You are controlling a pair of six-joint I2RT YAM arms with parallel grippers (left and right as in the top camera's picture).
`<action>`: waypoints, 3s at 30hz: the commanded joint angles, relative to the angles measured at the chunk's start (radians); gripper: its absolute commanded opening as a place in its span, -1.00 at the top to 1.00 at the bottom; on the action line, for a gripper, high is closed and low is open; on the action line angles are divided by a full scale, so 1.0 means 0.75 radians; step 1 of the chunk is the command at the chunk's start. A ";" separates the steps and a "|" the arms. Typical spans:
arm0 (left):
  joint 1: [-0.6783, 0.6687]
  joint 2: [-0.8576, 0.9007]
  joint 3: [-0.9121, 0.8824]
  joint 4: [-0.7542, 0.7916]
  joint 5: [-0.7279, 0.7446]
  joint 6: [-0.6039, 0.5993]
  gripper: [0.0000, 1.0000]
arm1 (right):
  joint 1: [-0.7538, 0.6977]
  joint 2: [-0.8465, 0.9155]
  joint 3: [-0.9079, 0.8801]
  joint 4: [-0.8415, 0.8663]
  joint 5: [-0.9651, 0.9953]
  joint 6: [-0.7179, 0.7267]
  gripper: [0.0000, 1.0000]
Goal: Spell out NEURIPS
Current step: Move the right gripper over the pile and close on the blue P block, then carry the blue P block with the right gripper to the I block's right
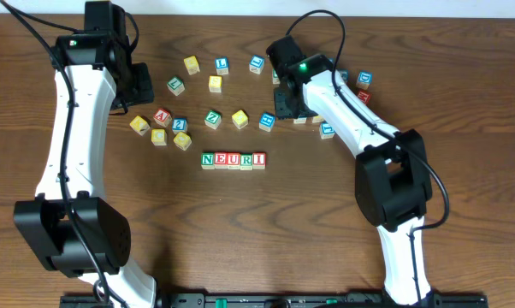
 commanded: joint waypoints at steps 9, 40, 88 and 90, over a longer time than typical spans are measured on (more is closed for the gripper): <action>0.006 -0.026 0.035 0.006 -0.020 0.017 0.07 | -0.017 0.058 0.017 0.048 0.051 0.065 -0.04; 0.006 -0.026 0.035 0.006 -0.020 0.017 0.06 | -0.030 0.118 0.017 0.052 0.027 0.059 0.54; 0.006 -0.026 0.035 0.016 -0.020 0.018 0.06 | 0.161 0.014 -0.072 -0.284 -0.254 0.062 0.72; 0.006 -0.026 0.035 0.016 -0.020 0.018 0.06 | 0.176 0.014 -0.072 -0.285 -0.254 0.063 0.67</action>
